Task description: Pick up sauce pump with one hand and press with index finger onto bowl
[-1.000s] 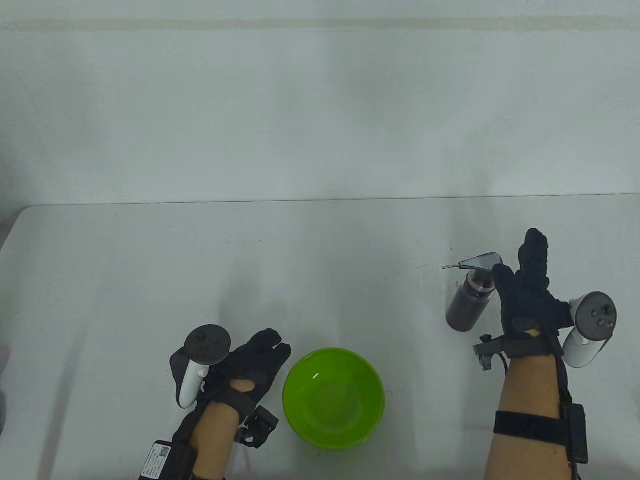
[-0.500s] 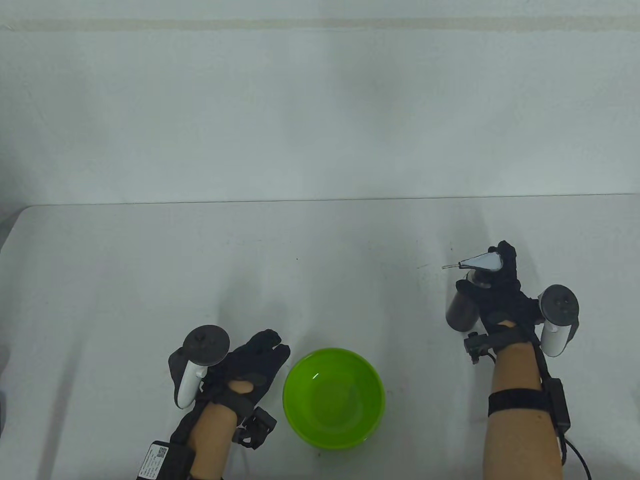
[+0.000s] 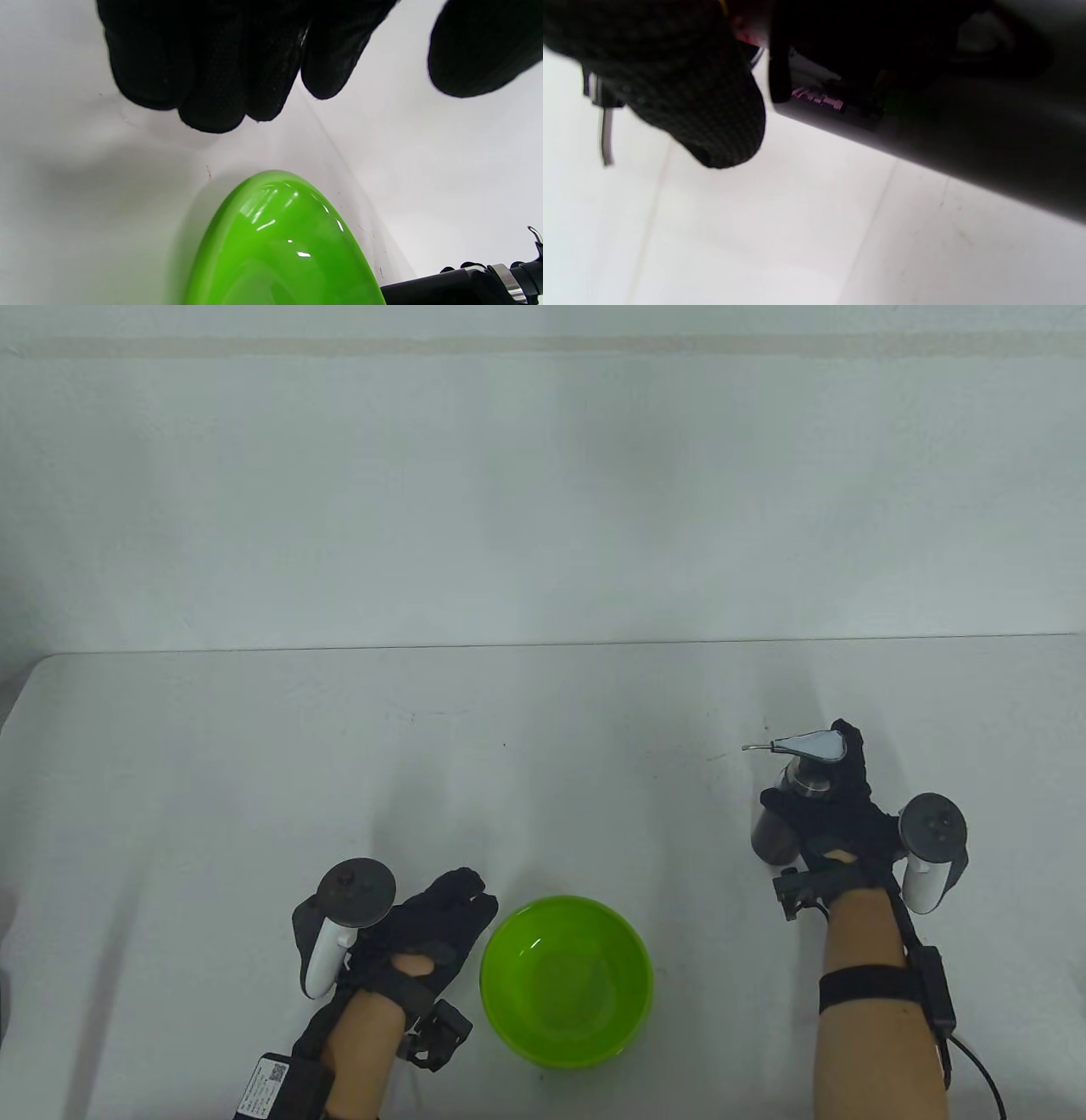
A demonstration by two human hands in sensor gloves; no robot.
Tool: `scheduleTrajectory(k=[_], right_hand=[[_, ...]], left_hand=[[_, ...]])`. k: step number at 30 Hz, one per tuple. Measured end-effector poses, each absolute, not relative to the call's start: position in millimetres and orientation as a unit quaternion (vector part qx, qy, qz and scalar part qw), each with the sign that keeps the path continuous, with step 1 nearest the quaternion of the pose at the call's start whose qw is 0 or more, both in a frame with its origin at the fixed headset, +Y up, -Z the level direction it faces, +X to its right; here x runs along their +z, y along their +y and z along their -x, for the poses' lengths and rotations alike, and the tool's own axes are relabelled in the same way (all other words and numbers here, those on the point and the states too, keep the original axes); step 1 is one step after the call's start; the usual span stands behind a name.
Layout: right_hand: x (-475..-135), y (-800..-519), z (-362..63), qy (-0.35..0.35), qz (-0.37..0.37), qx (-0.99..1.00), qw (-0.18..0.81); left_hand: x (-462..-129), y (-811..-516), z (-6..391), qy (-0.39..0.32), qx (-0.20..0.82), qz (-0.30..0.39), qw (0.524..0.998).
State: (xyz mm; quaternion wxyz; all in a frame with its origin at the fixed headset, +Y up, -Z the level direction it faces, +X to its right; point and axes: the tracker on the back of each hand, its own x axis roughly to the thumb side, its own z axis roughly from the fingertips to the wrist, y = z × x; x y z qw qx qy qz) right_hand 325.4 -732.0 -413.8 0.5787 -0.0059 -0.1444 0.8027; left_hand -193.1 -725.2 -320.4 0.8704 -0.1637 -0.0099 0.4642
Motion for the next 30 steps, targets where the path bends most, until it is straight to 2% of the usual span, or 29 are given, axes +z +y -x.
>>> scheduleTrajectory(k=[7,9,13,20,23,30], right_hand=[[-412.2,-725.3,-310.3,-0.182,0.014,0.843,0.506],[-408.5,-720.1,-311.2,-0.223,0.017,0.841,0.492],[-393.2,-692.7,-313.7,-0.275,-0.005,0.823,0.497],[-352.7,-625.1,-294.5,-0.235,-0.135,0.842,0.466],[-334.6,-611.9,-280.1,-0.196,-0.184,0.842,0.467],[-305.3,-606.0,-246.6,-0.182,-0.231,0.857,0.423]], left_hand=[[-319.9,-726.1,191.4,-0.019,0.474,0.163,0.865],[-319.4,-724.9,192.5,-0.02,0.476,0.158,0.865],[-319.1,-724.6,193.8,-0.02,0.482,0.155,0.862],[-318.3,-724.8,191.0,-0.033,0.492,0.16,0.855],[-317.9,-725.3,190.2,-0.037,0.494,0.163,0.853],[-317.7,-725.5,190.6,-0.041,0.498,0.159,0.851]])
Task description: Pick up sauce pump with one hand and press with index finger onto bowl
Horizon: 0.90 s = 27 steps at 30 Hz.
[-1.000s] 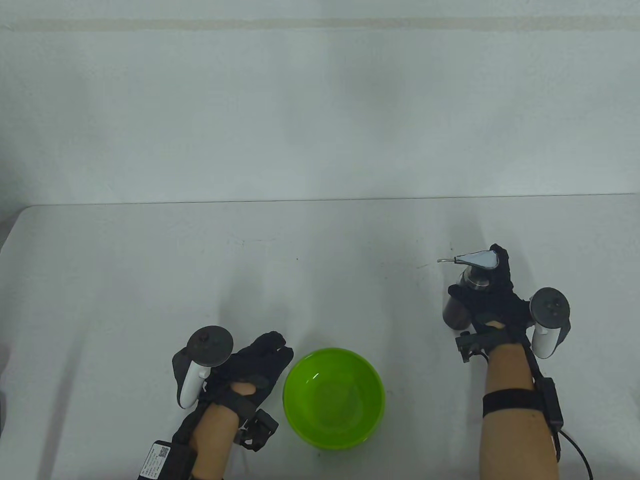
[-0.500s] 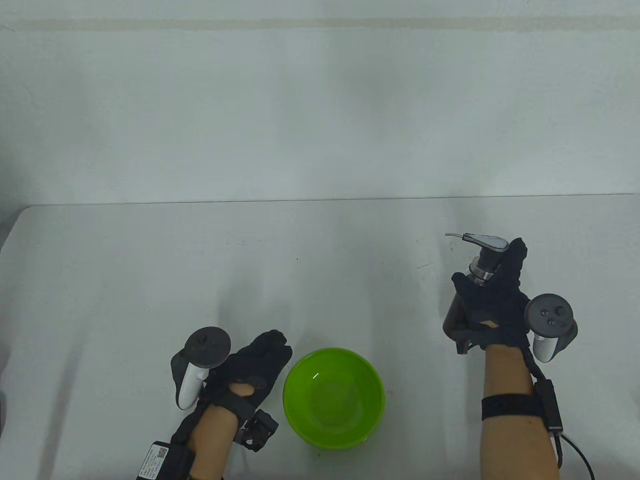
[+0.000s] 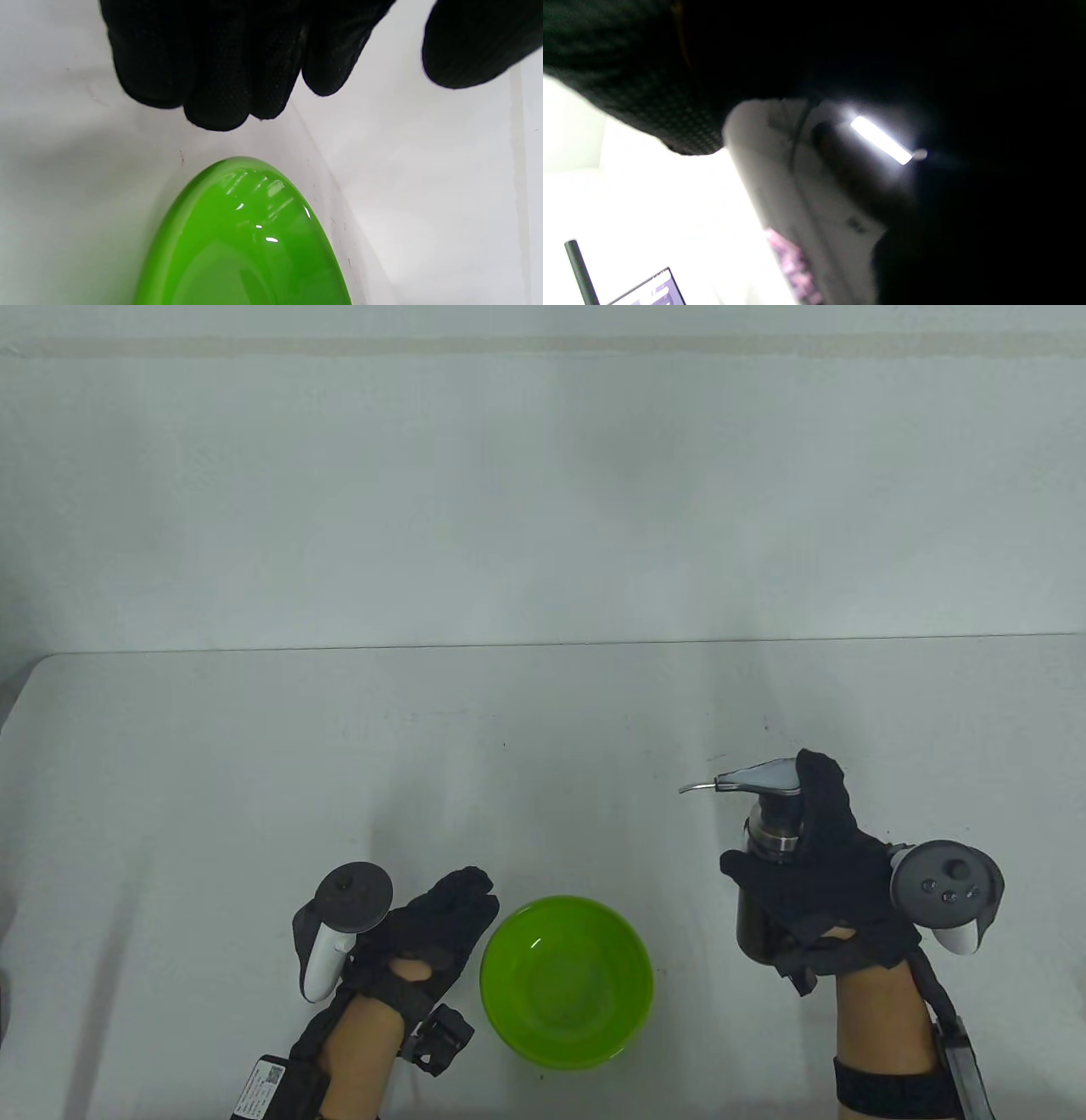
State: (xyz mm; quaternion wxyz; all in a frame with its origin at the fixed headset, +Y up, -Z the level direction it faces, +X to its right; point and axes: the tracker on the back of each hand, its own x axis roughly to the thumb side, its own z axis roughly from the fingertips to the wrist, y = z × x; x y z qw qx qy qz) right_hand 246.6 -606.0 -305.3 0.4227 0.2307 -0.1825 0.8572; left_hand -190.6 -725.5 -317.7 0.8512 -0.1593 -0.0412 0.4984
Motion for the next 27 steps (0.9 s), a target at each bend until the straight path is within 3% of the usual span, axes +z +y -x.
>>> scheduleTrajectory(k=[7,14,27], right_hand=[[-294.0,-628.7,-199.3,-0.16,-0.234,0.932,0.228],[-295.9,-659.0,-166.1,-0.086,-0.276,0.947,0.137],[-297.0,-669.7,-156.2,-0.035,-0.296,0.945,0.134]], left_hand=[[-317.3,-724.8,192.7,-0.038,0.503,0.156,0.849],[-318.0,-723.7,194.9,-0.035,0.499,0.15,0.853],[-317.9,-723.7,194.7,-0.034,0.495,0.153,0.854]])
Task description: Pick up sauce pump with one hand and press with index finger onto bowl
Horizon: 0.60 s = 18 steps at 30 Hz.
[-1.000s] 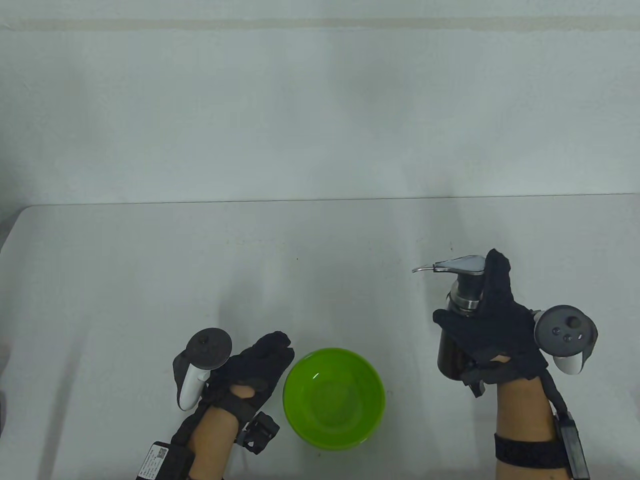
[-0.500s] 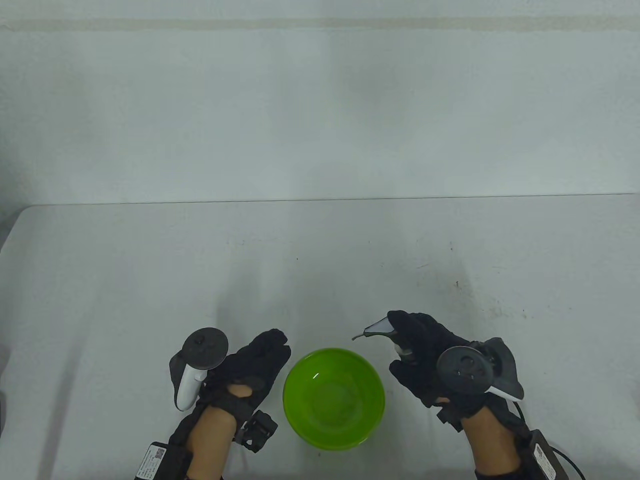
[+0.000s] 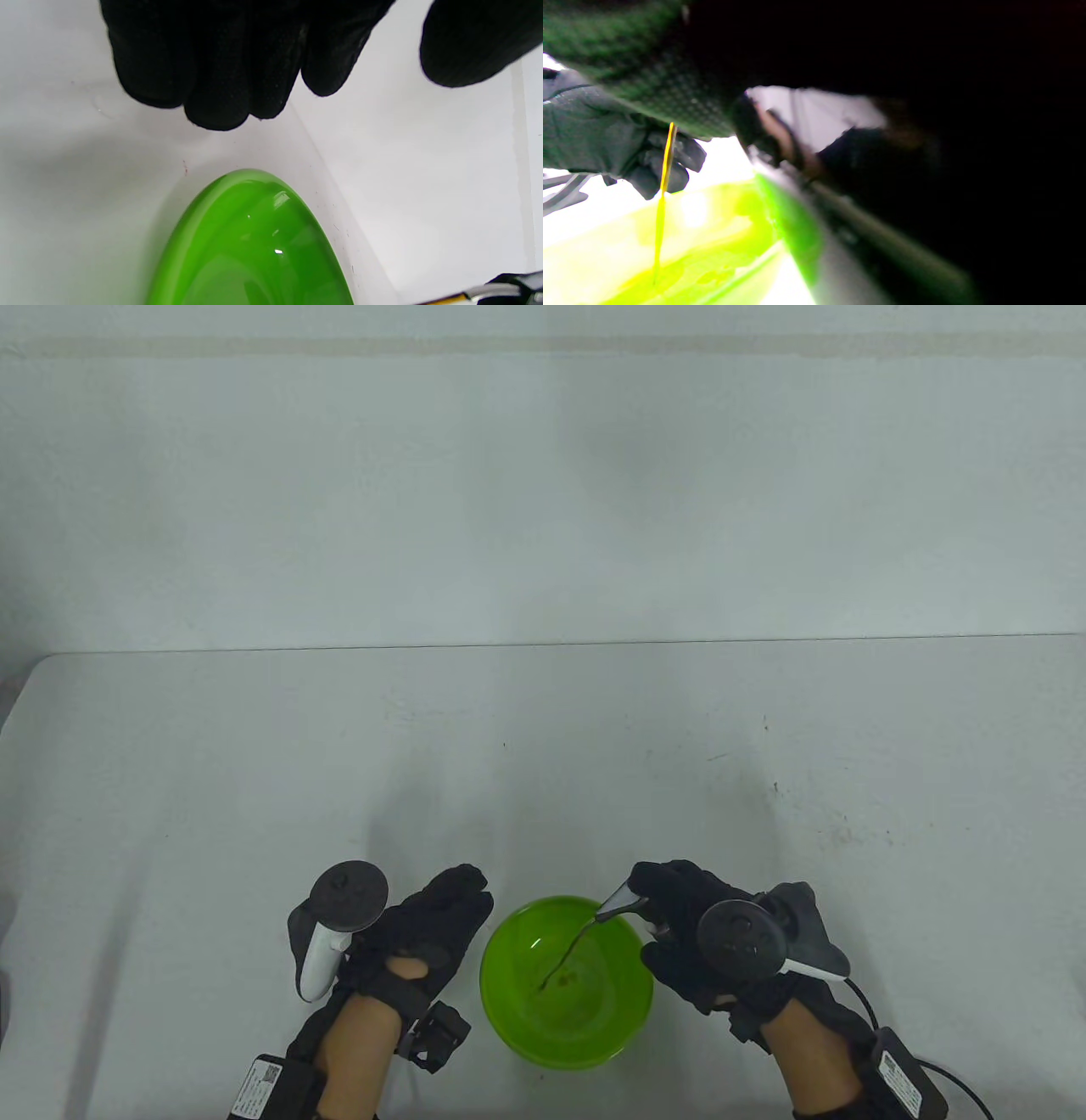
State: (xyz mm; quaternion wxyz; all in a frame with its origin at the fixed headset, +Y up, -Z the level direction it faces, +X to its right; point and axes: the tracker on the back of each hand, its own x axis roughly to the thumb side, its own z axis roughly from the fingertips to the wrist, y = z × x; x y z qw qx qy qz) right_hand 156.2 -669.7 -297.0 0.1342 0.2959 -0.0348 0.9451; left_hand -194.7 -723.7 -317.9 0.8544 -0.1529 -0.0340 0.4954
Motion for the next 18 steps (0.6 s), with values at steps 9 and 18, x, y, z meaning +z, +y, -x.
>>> scheduleTrajectory(k=[9,18], right_hand=[[-294.5,-670.3,-154.9,-0.039,-0.296,0.948,0.115],[-297.3,-674.5,-155.9,-0.034,-0.292,0.947,0.127]], left_hand=[[-317.7,-723.7,193.4,-0.037,0.493,0.154,0.855],[-317.5,-723.5,193.4,-0.037,0.492,0.154,0.856]])
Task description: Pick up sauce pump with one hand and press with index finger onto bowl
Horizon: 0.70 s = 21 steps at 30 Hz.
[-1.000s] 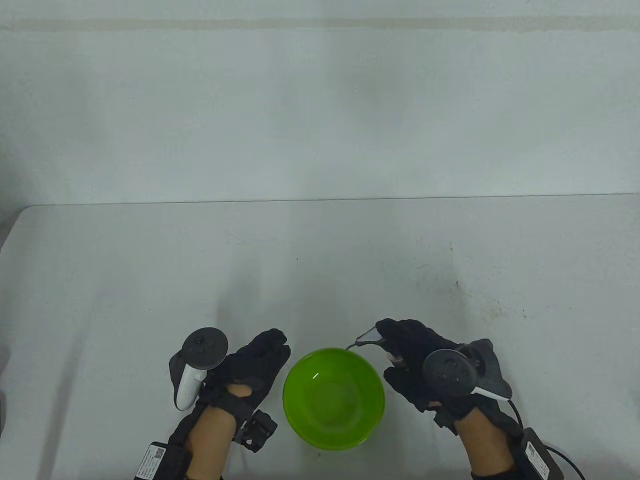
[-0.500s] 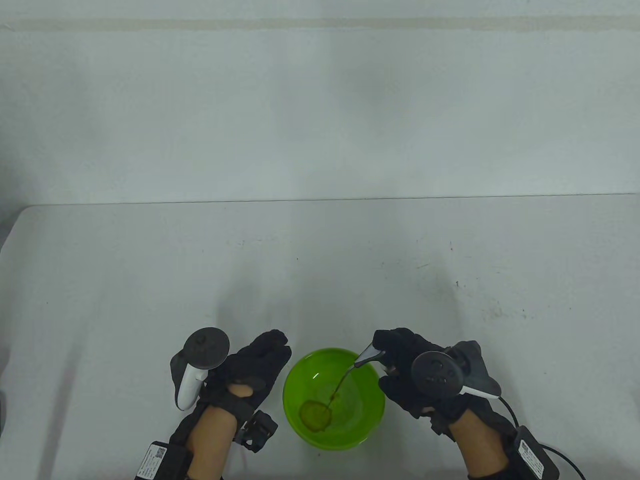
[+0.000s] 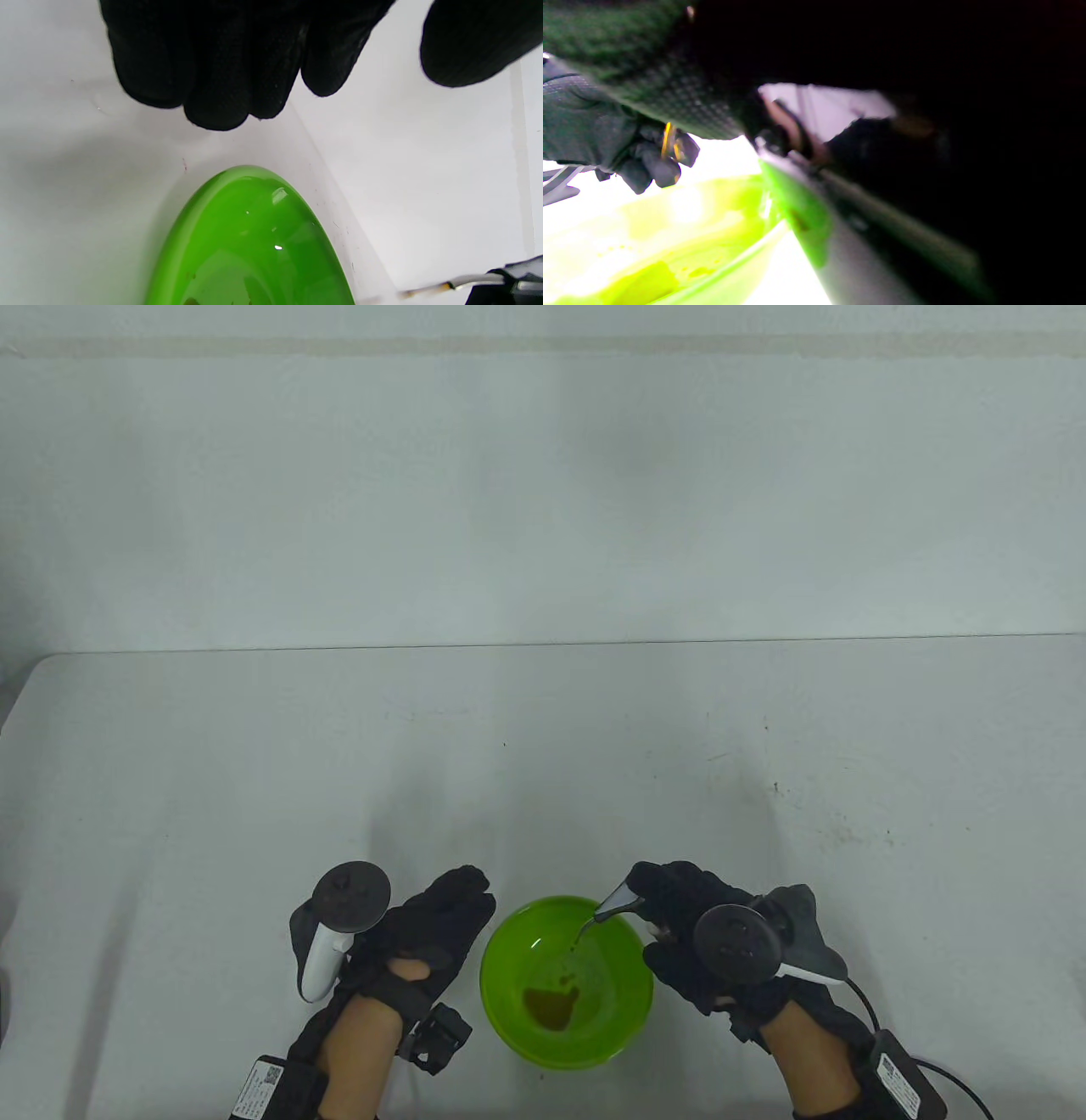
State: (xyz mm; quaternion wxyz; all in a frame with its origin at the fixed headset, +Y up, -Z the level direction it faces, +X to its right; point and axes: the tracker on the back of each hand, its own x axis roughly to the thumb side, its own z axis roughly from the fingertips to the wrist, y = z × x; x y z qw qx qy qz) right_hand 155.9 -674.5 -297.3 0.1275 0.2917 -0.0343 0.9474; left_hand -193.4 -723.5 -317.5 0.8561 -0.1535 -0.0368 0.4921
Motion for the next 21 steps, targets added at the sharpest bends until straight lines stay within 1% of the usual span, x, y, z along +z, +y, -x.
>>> scheduleTrajectory(k=[7,9,10,12,14,16,19,21], right_hand=[[-298.9,-673.8,-159.7,-0.044,-0.292,0.945,0.14],[-299.1,-672.9,-160.7,-0.035,-0.287,0.947,0.141],[-298.6,-672.5,-161.7,-0.05,-0.291,0.945,0.143],[-299.8,-671.4,-163.2,-0.05,-0.291,0.942,0.157],[-299.8,-671.0,-164.9,-0.069,-0.296,0.937,0.172],[-300.3,-670.4,-166.1,-0.063,-0.292,0.937,0.181],[-301.9,-668.8,-170.0,-0.08,-0.291,0.93,0.207],[-305.3,-668.0,-176.5,-0.113,-0.278,0.923,0.241]], left_hand=[[-317.7,-723.5,193.2,-0.036,0.492,0.154,0.856],[-317.8,-723.4,192.9,-0.036,0.492,0.154,0.856],[-317.9,-723.4,192.7,-0.037,0.491,0.155,0.857],[-317.9,-723.8,192.2,-0.037,0.489,0.156,0.857],[-317.8,-724.3,191.6,-0.037,0.489,0.158,0.857],[-317.7,-724.2,191.5,-0.036,0.49,0.158,0.857],[-317.6,-722.6,192.5,-0.037,0.492,0.153,0.856],[-317.4,-722.1,193.1,-0.036,0.494,0.151,0.855]])
